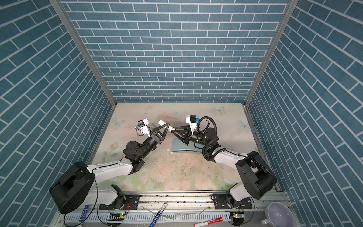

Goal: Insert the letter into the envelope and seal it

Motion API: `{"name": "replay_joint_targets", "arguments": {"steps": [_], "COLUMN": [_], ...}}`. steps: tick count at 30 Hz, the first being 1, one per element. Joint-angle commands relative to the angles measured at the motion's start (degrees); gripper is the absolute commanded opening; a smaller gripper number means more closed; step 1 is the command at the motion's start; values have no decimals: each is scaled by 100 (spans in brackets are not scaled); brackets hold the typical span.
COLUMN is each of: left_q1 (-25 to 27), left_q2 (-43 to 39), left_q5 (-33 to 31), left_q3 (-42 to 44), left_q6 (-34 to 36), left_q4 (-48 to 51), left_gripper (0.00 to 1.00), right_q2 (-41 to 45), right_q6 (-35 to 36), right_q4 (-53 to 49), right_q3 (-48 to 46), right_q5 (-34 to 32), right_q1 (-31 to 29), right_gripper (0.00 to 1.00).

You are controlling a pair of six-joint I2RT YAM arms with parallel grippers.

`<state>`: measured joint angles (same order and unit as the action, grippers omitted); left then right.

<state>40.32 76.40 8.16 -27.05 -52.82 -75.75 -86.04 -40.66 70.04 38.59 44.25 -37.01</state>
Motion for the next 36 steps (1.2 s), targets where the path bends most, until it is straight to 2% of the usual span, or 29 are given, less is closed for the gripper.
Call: {"name": "replay_joint_targets", "arguments": {"steps": [1, 5, 6, 8, 9, 12, 15, 16, 18, 21, 23, 30, 33, 36], "left_q1": [82, 77, 77, 82, 82, 82, 82, 82, 82, 81, 82, 82, 82, 82], "left_q2": [-85, -149, -164, -207, -241, -401, -638, -707, -843, -979, -1050, -1137, -1146, -1141], "left_q5": [476, 428, 394, 308, 243, 36, -66, -84, -138, -207, -230, -351, -377, -386], "left_q3": [-1, 14, 23, 31, 37, 35, -19, -38, -69, -87, -108, -148, -176, -180], "left_q6": [290, 309, 307, 264, 212, 104, 117, 139, 149, 145, 129, -135, -247, -310], "left_q4": [300, 348, 356, 392, 433, 702, 1170, 1315, 1540, 1731, 1892, 2133, 2200, 2207], "left_gripper": [0, 0, 0, 0, 0, 0, 0, 0, 0, 0, 0, 0, 0, 0], "right_q2": [-220, -283, -263, -162, -49, 523, 1245, 1447, 1798, 1941, 1888, 1315, 1039, 869], "right_q6": [-1378, -1423, -1345, -969, -657, 833, 2791, 3481, 4924, 6259, 6658, 7987, 8296, 8402], "right_q4": [963, 979, 966, 793, 607, -278, -1339, -1635, -2283, -2425, -2051, -836, -320, -267], "right_q3": [442, 470, 452, 360, 282, -62, -419, -514, -658, -809, -918, -1006, -988, -899], "right_q5": [285, 363, 374, 296, 209, -251, -1114, -1471, -2136, -2922, -3346, -4647, -4888, -4911], "right_q1": [36, 37, 39, 37, 42, 4, -213, -332, -641, -988, -1173, -1897, -2065, -2135], "right_gripper": [0, 0, 4, 16, 27, 58, 74, 75, 77, 77, 75, 59, 55, 52]}}
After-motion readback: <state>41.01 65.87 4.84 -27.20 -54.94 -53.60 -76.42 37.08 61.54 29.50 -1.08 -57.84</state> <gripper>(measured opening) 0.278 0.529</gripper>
